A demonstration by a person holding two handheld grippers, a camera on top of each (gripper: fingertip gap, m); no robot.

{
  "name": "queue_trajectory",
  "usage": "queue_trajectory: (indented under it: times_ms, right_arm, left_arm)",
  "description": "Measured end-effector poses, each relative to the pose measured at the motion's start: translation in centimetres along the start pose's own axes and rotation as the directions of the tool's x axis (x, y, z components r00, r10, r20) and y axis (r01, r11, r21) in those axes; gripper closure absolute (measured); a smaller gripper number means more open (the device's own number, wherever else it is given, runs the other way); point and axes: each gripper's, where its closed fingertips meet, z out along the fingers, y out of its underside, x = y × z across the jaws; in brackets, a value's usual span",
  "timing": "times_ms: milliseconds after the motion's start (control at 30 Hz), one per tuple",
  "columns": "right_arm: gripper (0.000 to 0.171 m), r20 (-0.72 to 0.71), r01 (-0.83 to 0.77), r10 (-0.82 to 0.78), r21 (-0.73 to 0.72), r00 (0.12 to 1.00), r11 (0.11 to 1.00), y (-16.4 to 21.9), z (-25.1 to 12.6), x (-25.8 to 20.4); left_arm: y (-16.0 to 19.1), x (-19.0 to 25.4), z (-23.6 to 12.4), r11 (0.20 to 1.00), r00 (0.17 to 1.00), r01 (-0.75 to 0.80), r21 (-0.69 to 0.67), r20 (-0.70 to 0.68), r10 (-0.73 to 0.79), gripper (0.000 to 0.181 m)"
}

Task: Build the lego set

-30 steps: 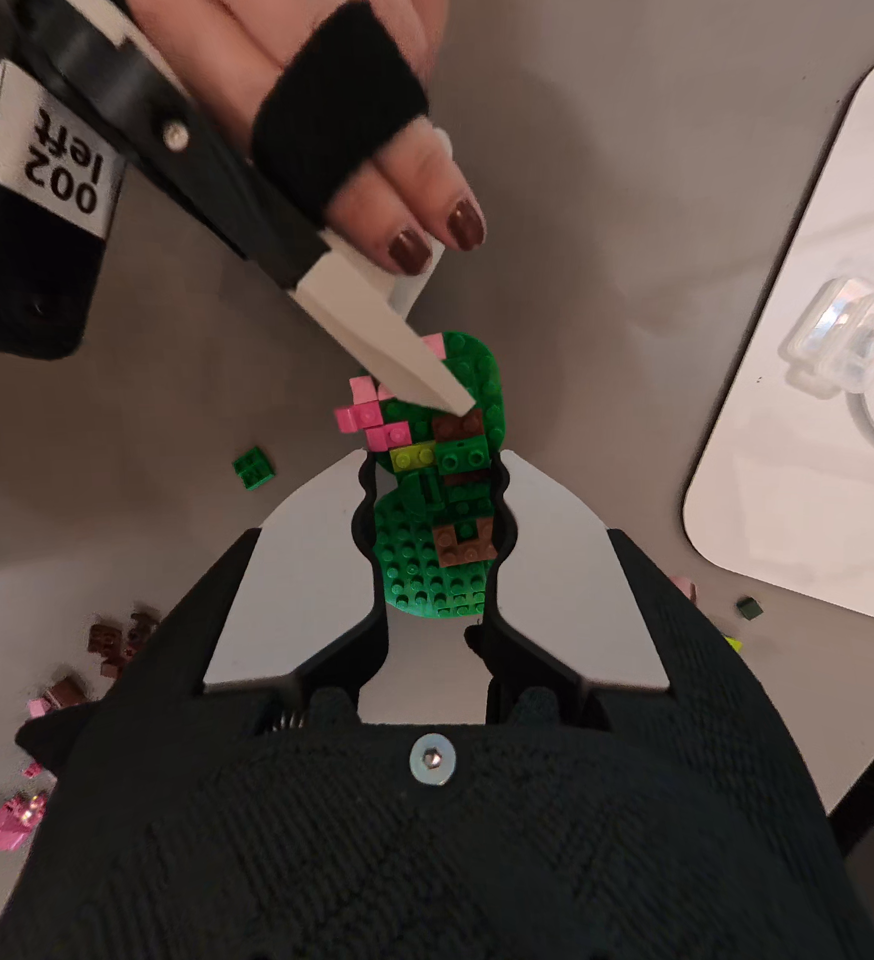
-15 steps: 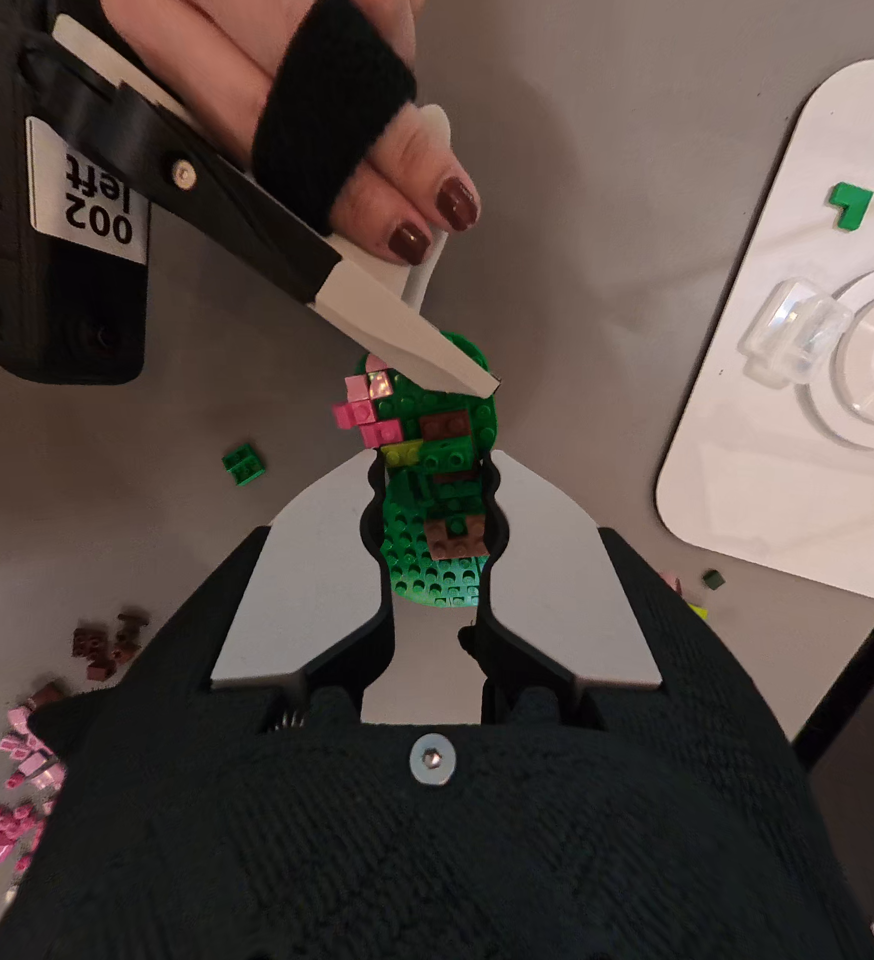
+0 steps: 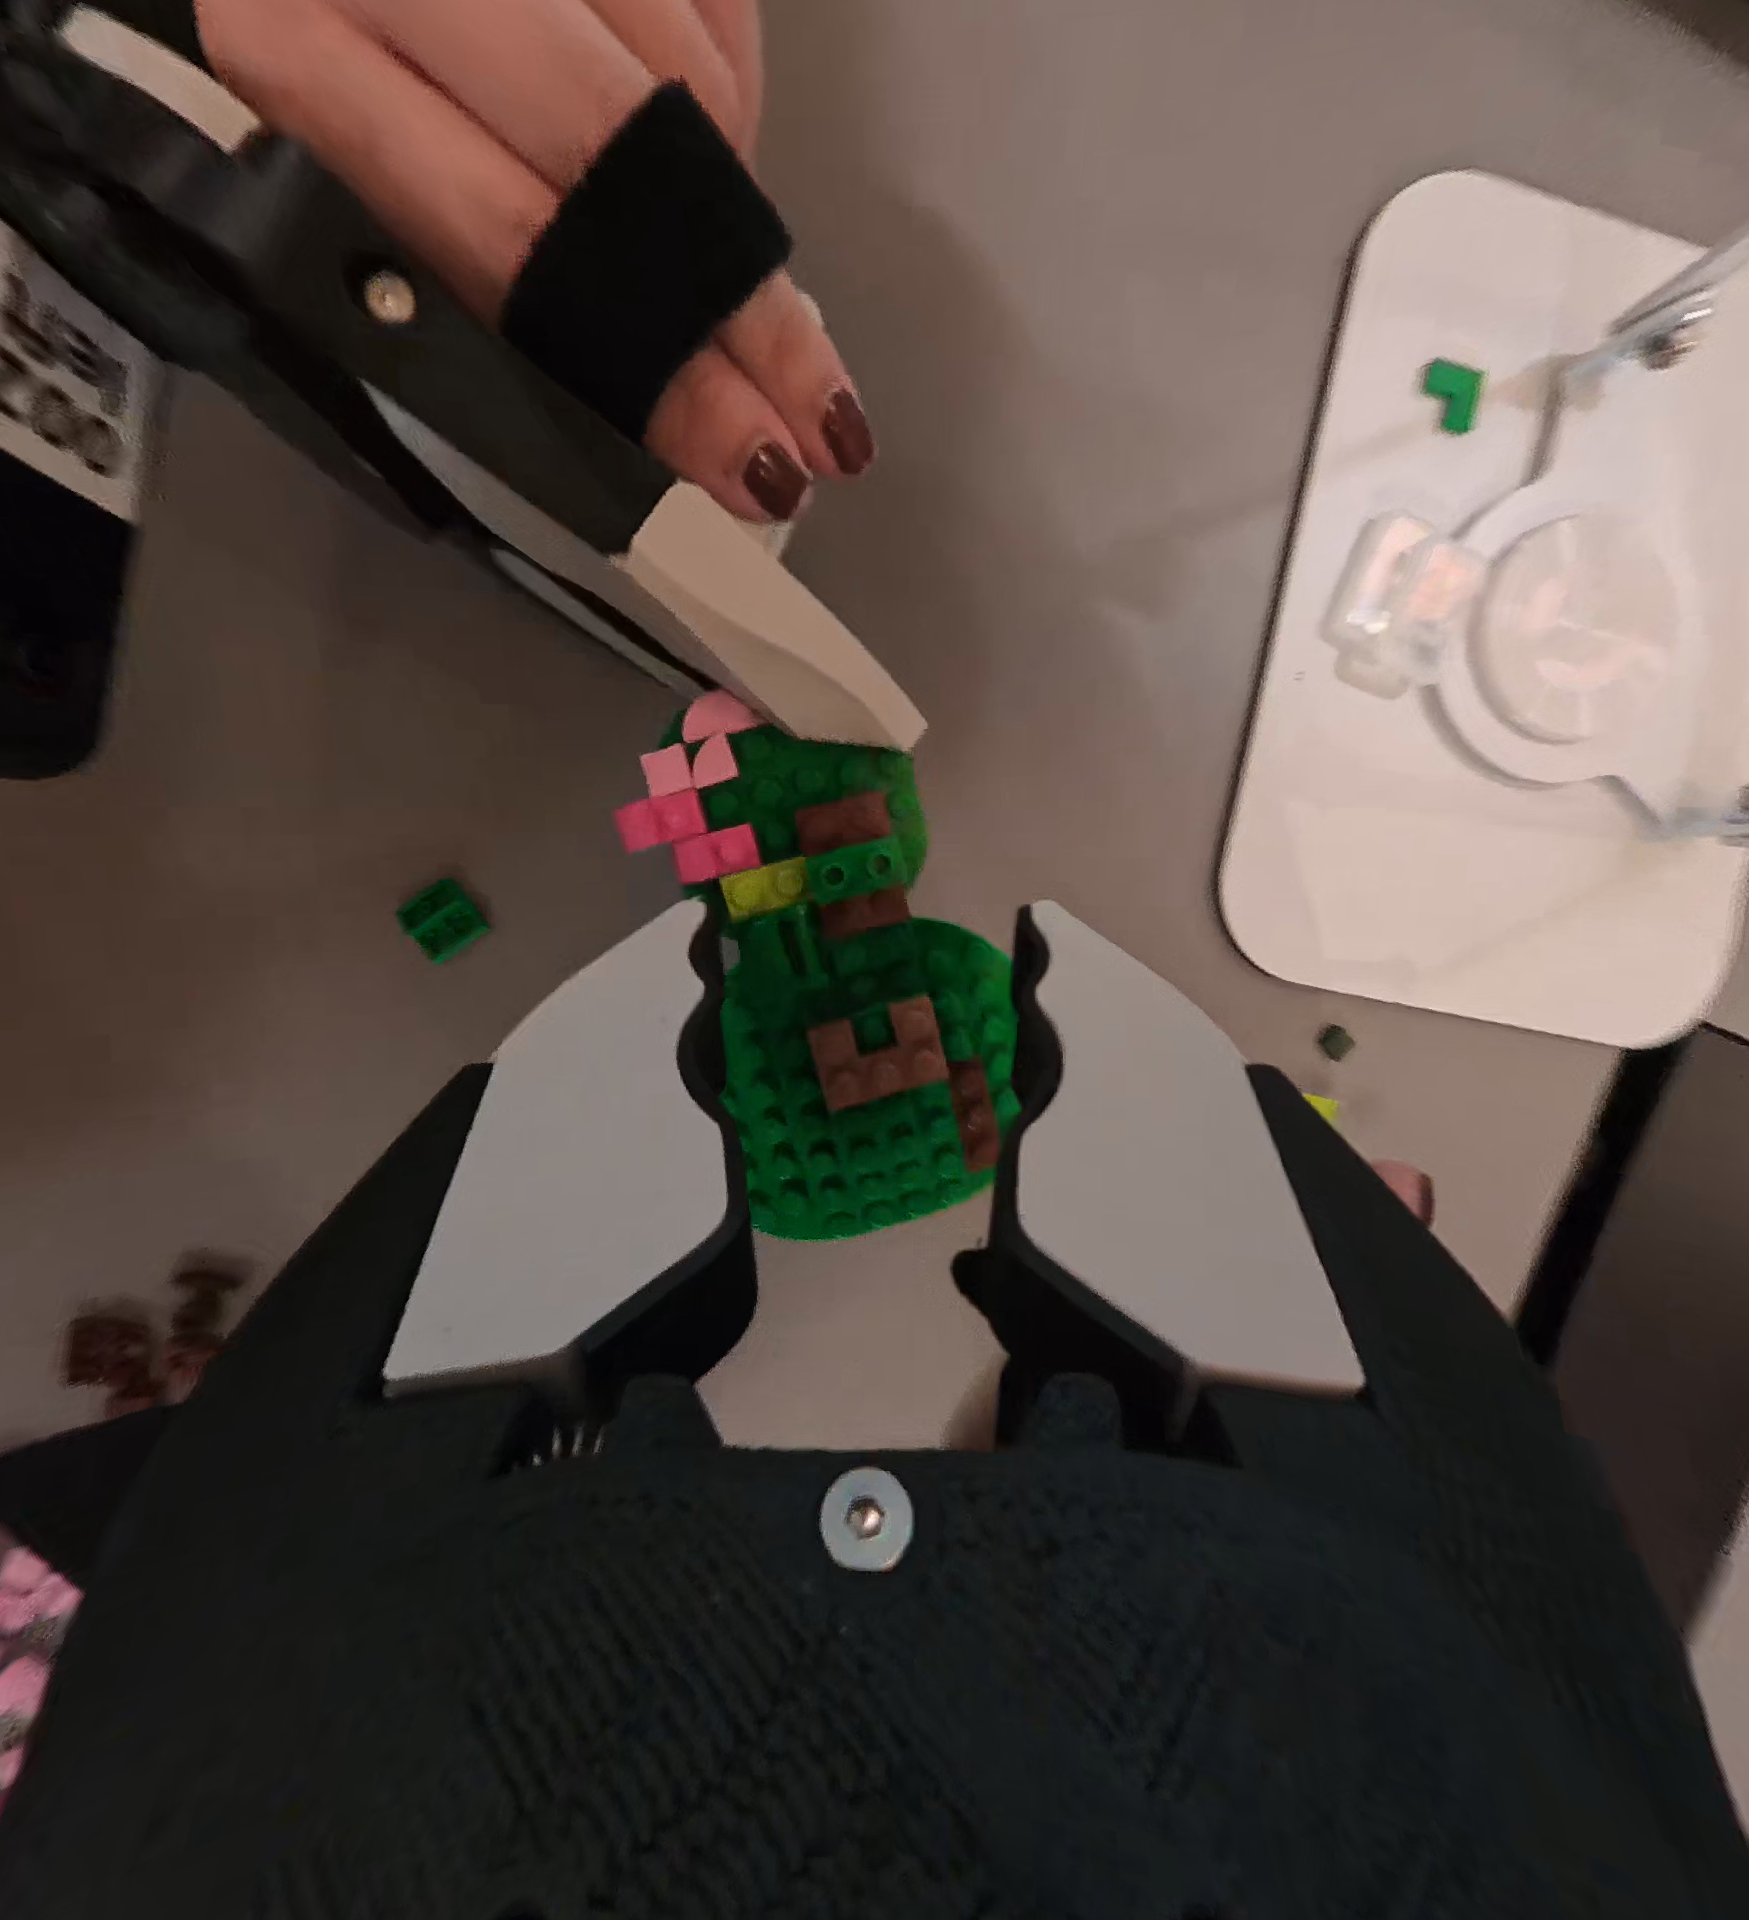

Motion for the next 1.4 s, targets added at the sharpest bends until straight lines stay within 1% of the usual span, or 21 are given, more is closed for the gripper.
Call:
queue_trajectory:
  times_ms: [33,133,167,233,300,367,433,467,500,567,600,667,800,933,1000,1033,1167,1233,1300,1333,1400]
  right_arm:
    - [0.114,-0.057,0.033,-0.033,0.007,0.998,0.999,0.1,-0.3,0.2]
    - [0.103,-0.257,0.189,-0.182,0.0,0.949,0.982,0.2,-1.1,0.3]
    - [0.099,-0.327,0.247,-0.243,-0.03,0.913,0.969,0.4,-1.4,0.4]
    - [0.092,-0.416,0.334,-0.354,-0.121,0.838,0.935,1.2,-1.5,0.1]
    - [0.095,-0.502,0.403,-0.449,-0.204,0.739,0.892,1.7,-1.5,0.3]
    - [0.108,-0.587,0.453,-0.54,-0.306,0.603,0.838,2.0,-1.7,1.1]
    - [0.14,-0.638,0.482,-0.616,-0.402,0.462,0.778,1.9,-2.2,1.7]
    - [0.151,-0.648,0.493,-0.641,-0.432,0.412,0.755,1.9,-2.3,1.7]
    - [0.156,-0.656,0.493,-0.65,-0.449,0.383,0.745,1.9,-2.4,1.7]
    - [0.156,-0.674,0.471,-0.63,-0.443,0.386,0.763,2.0,-2.4,1.7]
    - [0.156,-0.686,0.456,-0.612,-0.432,0.393,0.778,2.0,-2.4,1.7]
    - [0.156,-0.694,0.429,-0.598,-0.435,0.4,0.792,2.2,-2.7,1.9]
    - [0.156,-0.694,0.397,-0.583,-0.437,0.422,0.807,2.4,-2.8,2.0]
    - [0.156,-0.693,0.393,-0.605,-0.469,0.391,0.791,2.2,-3.0,2.0]
    - [0.156,-0.695,0.402,-0.617,-0.479,0.369,0.78,1.9,-3.1,1.9]
    - [0.156,-0.692,0.403,-0.626,-0.49,0.36,0.773,1.8,-3.1,2.0]
    - [0.152,-0.702,0.428,-0.635,-0.491,0.322,0.759,1.6,-3.2,1.8]
    - [0.148,-0.728,0.442,-0.592,-0.429,0.347,0.787,1.4,-3.5,1.5]
    - [0.137,-0.751,0.422,-0.543,-0.382,0.376,0.822,1.6,-4.4,1.2]
    - [0.135,-0.761,0.403,-0.513,-0.359,0.396,0.842,2.0,-5.1,1.1]
    - [0.133,-0.777,0.344,-0.429,-0.289,0.461,0.893,3.2,-6.5,0.4]
  left_arm:
    - [0.0,0.1,0.1,0.998,0.997,0.067,-0.004,-0.022,-0.067,0.173]
    - [0.3,0.3,0.3,0.966,0.962,0.257,-0.03,-0.083,-0.259,0.173]
    - [0.4,0.2,0.3,0.954,0.95,0.297,-0.033,-0.087,-0.299,0.173]
    - [0.5,0.0,0.3,0.931,0.926,0.365,-0.032,-0.094,-0.366,0.173]
    - [0.4,-0.1,0.2,0.913,0.907,0.408,-0.023,-0.099,-0.409,0.173]
    - [0.1,-0.2,0.1,0.899,0.894,0.438,-0.002,-0.103,-0.435,0.172]
    - [-0.5,-0.3,0.0,0.898,0.894,0.44,0.023,-0.109,-0.435,0.172]
    - [-0.7,-0.3,-0.1,0.9,0.897,0.435,0.034,-0.106,-0.43,0.172]
    - [-0.8,-0.4,-0.2,0.903,0.902,0.427,0.041,-0.092,-0.422,0.173]
    - [-1.0,-0.4,-0.2,0.913,0.913,0.405,0.052,-0.076,-0.401,0.172]
    - [-1.0,-0.9,-0.2,0.919,0.921,0.389,0.059,-0.036,-0.387,0.17]
    - [-1.0,-1.7,-0.3,0.945,0.945,0.322,0.061,0.035,-0.324,0.158]
    - [-1.4,-2.1,-0.3,0.968,0.965,0.249,0.039,0.08,-0.251,0.155]
    - [-1.1,-2.0,-0.1,0.982,0.978,0.189,-0.006,0.094,-0.188,0.159]
    - [-1.1,-1.8,-0.1,0.986,0.982,0.166,-0.004,0.092,-0.165,0.167]
    - [-1.1,-1.8,-0.1,0.988,0.984,0.155,0.0,0.092,-0.155,0.168]
    - [-1.0,-1.7,-0.1,0.986,0.984,0.168,-0.003,0.064,-0.168,0.172]
    - [-0.9,-1.8,-0.1,0.985,0.983,0.171,-0.016,0.065,-0.17,0.173]
    - [-0.7,-1.8,-0.1,0.98,0.979,0.196,-0.024,0.057,-0.194,0.173]
    - [-0.5,-1.7,-0.1,0.979,0.978,0.203,-0.029,0.052,-0.201,0.173]
    - [-0.2,-1.5,0.0,0.979,0.979,0.201,-0.039,0.043,-0.2,0.173]
